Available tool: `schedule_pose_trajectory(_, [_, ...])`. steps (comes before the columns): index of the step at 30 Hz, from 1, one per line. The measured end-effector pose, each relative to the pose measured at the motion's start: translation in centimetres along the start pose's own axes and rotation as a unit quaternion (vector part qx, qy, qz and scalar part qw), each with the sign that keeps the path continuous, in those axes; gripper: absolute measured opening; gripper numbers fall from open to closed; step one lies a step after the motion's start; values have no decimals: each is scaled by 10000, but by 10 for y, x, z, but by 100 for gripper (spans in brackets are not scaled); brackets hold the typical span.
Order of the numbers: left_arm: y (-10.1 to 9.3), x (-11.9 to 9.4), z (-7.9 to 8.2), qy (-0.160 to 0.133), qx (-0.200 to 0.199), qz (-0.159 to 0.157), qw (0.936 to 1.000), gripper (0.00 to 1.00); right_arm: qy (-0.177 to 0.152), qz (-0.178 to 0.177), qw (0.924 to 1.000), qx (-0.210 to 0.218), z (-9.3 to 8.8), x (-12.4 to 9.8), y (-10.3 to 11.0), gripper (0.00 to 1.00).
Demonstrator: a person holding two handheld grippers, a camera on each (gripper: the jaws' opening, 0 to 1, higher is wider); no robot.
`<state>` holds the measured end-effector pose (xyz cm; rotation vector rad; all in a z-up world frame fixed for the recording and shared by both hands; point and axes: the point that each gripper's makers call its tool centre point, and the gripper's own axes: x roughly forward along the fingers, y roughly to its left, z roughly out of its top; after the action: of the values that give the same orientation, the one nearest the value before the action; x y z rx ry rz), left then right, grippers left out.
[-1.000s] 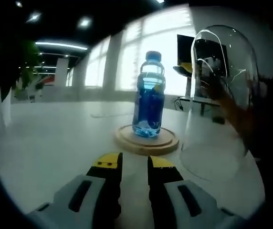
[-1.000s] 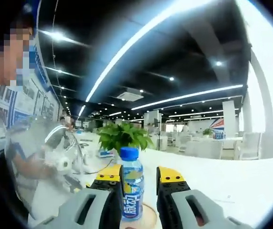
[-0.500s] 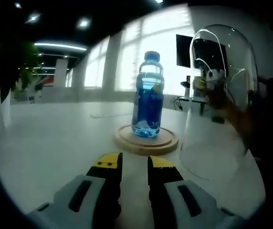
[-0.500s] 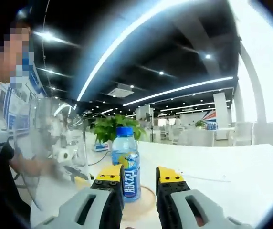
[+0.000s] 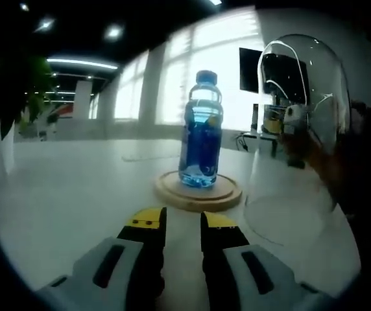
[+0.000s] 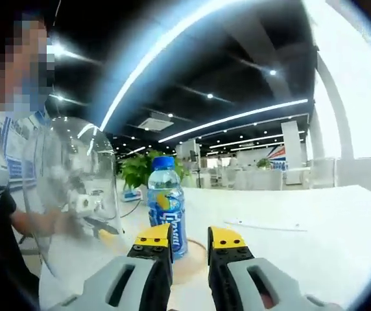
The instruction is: Open the cover put in the Mizone put the cover back on
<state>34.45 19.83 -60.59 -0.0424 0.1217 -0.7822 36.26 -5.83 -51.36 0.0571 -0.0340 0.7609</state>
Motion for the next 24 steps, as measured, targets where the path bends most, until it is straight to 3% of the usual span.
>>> schedule_pose_trajectory(5, [1,0,2,-59,-2,-25,10000,16,256,17,9995,-167,-23,-4,8,13])
schedule_pose_trajectory(11, [0,0,3,-100,-27,-80,9999,16,325,160,9990,-279,-49,-6,19,12])
schedule_pose_trajectory(14, [2,0,4,-112,-29,-104,9999,16,294,124,9992,-245,-57,-7,14,11])
schedule_pose_trajectory(17, [2,0,4,-119,-63,-129,9998,16,320,3,9994,92,-67,-9,8,11])
schedule_pose_trajectory(24, [1,1,2,-101,0,-168,9998,16,584,158,9981,-58,-80,-9,17,11])
